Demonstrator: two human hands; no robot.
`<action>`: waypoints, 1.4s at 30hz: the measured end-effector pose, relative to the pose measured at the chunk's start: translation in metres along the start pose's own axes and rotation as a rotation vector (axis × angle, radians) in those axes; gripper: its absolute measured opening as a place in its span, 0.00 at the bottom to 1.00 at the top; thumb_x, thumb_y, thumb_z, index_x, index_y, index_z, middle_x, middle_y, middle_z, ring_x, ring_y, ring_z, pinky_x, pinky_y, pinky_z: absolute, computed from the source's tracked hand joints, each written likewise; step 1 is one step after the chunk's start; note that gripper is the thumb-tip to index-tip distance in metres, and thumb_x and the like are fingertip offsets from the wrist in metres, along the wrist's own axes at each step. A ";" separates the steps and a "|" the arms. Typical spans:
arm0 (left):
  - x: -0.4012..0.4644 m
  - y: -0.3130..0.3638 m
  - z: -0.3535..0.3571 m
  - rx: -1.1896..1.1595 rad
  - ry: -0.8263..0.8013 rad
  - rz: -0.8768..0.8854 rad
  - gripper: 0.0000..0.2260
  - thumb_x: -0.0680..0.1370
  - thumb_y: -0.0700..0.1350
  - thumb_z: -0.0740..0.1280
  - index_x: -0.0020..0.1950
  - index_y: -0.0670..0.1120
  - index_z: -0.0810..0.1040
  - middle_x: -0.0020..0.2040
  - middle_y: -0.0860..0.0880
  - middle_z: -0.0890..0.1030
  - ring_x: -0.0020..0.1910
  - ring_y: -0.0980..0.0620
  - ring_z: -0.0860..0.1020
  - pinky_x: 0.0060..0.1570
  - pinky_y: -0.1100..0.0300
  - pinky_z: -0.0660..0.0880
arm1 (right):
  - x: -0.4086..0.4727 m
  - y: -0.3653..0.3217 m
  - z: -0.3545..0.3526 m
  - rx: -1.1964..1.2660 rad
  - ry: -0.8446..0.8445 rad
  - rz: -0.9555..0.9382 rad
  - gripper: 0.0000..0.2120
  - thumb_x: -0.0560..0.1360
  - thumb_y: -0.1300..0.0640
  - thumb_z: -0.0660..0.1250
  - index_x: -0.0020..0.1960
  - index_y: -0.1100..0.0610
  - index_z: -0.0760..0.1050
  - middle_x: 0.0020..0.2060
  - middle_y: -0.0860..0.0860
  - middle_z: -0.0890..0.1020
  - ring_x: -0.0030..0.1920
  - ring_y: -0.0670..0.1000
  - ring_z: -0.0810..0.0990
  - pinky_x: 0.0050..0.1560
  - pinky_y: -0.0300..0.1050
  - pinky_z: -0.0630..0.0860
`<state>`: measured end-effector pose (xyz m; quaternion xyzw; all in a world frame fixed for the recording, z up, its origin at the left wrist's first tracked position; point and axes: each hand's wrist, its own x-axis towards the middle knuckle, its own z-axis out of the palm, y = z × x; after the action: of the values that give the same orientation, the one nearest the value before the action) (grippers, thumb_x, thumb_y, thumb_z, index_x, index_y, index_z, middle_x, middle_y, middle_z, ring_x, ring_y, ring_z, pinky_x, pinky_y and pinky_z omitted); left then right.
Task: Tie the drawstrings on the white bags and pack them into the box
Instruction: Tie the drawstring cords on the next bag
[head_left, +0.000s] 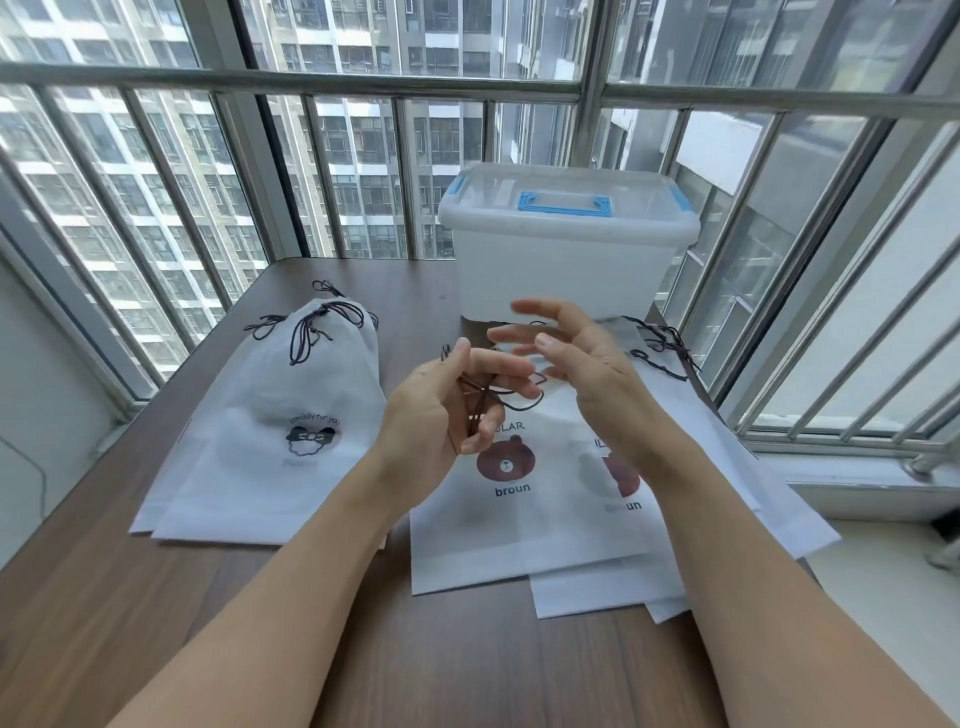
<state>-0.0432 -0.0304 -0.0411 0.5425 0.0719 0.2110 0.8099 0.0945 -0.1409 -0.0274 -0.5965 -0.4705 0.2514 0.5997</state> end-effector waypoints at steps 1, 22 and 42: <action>-0.001 0.000 0.000 -0.015 -0.019 -0.011 0.22 0.80 0.54 0.55 0.47 0.43 0.85 0.44 0.40 0.83 0.27 0.51 0.66 0.25 0.61 0.59 | 0.000 0.001 0.000 0.006 -0.017 0.023 0.16 0.80 0.58 0.59 0.67 0.52 0.73 0.58 0.49 0.85 0.61 0.49 0.81 0.59 0.42 0.73; -0.001 0.008 0.003 -0.060 0.042 -0.018 0.22 0.85 0.53 0.48 0.58 0.41 0.77 0.51 0.38 0.83 0.44 0.43 0.83 0.30 0.59 0.73 | 0.006 0.002 -0.008 0.078 0.145 0.022 0.06 0.74 0.55 0.69 0.39 0.54 0.80 0.45 0.51 0.85 0.44 0.46 0.79 0.47 0.42 0.72; 0.002 0.019 -0.010 -0.102 0.127 0.083 0.21 0.85 0.53 0.48 0.62 0.43 0.77 0.50 0.41 0.83 0.38 0.47 0.81 0.39 0.59 0.82 | -0.006 -0.006 -0.003 -0.006 -0.045 0.106 0.10 0.72 0.55 0.76 0.43 0.62 0.81 0.39 0.62 0.84 0.43 0.54 0.81 0.54 0.55 0.74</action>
<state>-0.0498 -0.0150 -0.0276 0.4883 0.0900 0.2818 0.8210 0.0928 -0.1479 -0.0227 -0.6165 -0.4525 0.2948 0.5729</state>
